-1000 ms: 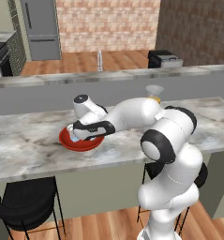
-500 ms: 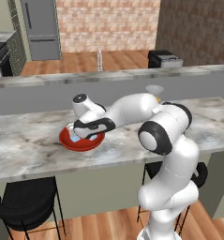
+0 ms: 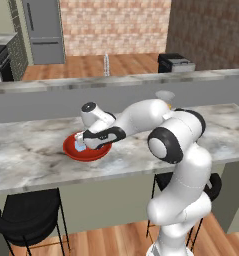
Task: There are two ice cubes in the ice bowl. Place both ice cubes in the glass cup.
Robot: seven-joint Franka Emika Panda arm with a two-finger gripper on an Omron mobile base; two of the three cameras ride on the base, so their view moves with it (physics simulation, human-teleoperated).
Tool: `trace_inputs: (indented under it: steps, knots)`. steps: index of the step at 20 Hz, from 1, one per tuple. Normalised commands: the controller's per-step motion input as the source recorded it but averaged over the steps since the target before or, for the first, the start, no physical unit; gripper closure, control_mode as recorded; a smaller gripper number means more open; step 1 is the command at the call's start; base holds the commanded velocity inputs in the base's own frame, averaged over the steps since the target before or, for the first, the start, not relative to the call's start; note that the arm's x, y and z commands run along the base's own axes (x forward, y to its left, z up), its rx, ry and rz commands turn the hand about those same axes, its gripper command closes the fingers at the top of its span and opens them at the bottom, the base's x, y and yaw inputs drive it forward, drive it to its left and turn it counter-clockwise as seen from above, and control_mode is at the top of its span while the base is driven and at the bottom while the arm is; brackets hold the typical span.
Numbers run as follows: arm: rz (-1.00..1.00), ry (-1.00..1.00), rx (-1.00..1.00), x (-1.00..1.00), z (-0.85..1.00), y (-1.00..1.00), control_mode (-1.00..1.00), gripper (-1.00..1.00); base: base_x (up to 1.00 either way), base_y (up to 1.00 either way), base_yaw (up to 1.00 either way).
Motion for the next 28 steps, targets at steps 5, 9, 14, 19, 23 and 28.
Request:
trace_inputs:
  steps: [5,9,14,19,23,28]
  knots:
    - [0.0,0.0,0.0,0.25,-0.06,0.0,-1.0,-1.0,0.0,0.0,0.0]
    - [0.0,0.0,0.0,0.24,-0.12,0.0,-1.0,-1.0,0.0,0.0,0.0]
    - [0.0,0.01,0.0,0.25,-0.22,0.0,-1.0,-1.0,0.0,0.0,0.0]
    - [0.0,0.02,0.0,0.19,-0.22,0.0,-1.0,-1.0,0.0,0.0,0.0]
    - [0.0,0.03,0.0,0.12,-0.2,0.0,-1.0,-1.0,0.0,0.0,0.0]
    - [0.0,0.02,-0.01,0.02,-0.13,0.0,-1.0,-1.0,0.0,0.0,0.0]
